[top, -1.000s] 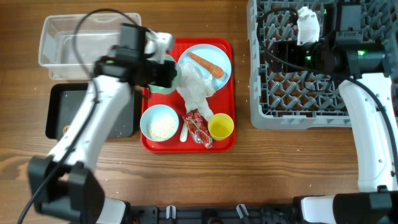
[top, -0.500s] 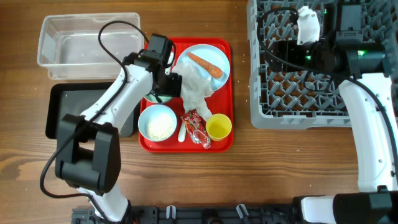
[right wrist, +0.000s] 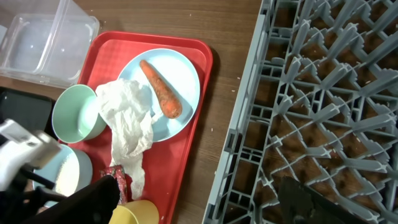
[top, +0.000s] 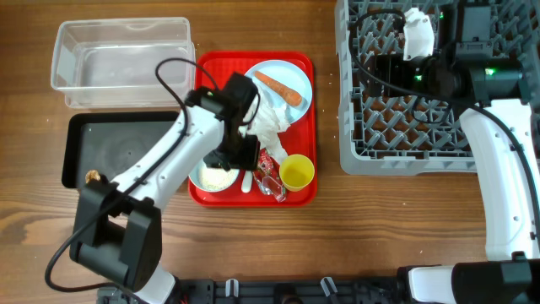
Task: Sort waste into correct bins and load items into the dishwasher rack
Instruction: 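Return the mint bowl and grasp the rice bowl with the left gripper, then tip the rice bowl over the black tray to pour out rice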
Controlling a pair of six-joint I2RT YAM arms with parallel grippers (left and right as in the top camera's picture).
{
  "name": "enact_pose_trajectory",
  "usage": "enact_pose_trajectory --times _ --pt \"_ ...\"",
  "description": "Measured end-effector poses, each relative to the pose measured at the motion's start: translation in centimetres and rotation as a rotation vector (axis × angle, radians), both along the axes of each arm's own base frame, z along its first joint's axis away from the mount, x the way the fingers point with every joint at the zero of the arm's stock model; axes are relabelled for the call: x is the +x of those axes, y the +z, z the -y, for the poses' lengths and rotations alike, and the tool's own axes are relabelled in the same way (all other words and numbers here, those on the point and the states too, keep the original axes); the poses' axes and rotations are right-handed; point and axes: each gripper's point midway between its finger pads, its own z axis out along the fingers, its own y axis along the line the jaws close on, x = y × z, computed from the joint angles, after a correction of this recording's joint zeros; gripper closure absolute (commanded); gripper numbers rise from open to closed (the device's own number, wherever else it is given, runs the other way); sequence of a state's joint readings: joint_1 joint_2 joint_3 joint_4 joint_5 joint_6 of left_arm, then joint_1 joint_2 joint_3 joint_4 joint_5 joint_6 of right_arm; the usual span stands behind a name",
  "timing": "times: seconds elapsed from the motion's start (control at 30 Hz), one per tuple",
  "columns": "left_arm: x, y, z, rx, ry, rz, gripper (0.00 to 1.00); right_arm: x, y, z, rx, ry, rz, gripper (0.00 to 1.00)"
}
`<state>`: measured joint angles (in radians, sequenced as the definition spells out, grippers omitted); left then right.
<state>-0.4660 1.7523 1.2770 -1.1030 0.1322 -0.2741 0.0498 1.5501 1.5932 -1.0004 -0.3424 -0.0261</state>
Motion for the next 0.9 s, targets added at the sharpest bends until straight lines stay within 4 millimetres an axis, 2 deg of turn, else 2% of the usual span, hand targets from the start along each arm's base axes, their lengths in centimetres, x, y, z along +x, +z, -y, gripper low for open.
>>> enact_pose_trajectory --times 0.1,0.13,0.2,0.23,0.33,0.43,0.5,0.57,0.63,0.67,0.77,0.9 --pt "0.2 -2.3 0.0 -0.011 0.021 0.027 0.73 0.0 0.0 0.0 0.0 0.0 0.0 0.15" --pt "0.1 -2.9 0.0 -0.014 0.018 0.033 0.77 0.0 0.0 0.0 0.0 0.0 -0.001 0.15" --pt "-0.9 -4.6 -0.5 -0.004 0.025 0.017 0.87 -0.1 -0.1 0.0 0.0 -0.001 -0.006 0.15" --pt "-1.0 -4.8 -0.6 -0.004 0.024 0.017 0.96 -0.1 -0.1 0.0 0.002 -0.004 -0.007 0.15" --pt "-0.2 -4.9 -0.5 -0.007 0.028 0.054 0.96 -0.2 -0.1 0.0 0.005 -0.008 -0.012 0.15" --pt "-0.4 -4.5 -0.7 0.008 0.037 0.044 0.96 -0.2 -0.1 0.0 0.007 -0.011 -0.015 0.15" --pt "-0.2 -2.9 -0.8 0.02 0.052 0.024 0.96 -0.2 -0.1 0.0 0.007 -0.011 -0.015 0.15" --pt "0.8 -0.2 -0.6 0.001 0.079 0.029 0.96 -0.3 -0.2 0.0 0.007 -0.012 -0.019 0.15" --pt "3.3 3.6 -0.9 -0.057 0.133 0.11 0.96 -0.2 -0.2 0.0 0.007 -0.012 -0.018 0.15" --pt "4.3 6.2 -1.9 -0.103 0.18 0.169 0.96 -0.2 -0.2 0.0 0.007 -0.012 -0.017 0.15" --pt "5.1 10.3 -6.3 -0.172 0.318 0.253 0.96 -0.2 -0.1 0.0 0.007 -0.012 -0.016 0.15" --pt "6.3 11.3 -12.6 -0.255 0.449 0.282 0.96 -0.1 -0.1 0.0 0.008 -0.012 -0.012 0.15"
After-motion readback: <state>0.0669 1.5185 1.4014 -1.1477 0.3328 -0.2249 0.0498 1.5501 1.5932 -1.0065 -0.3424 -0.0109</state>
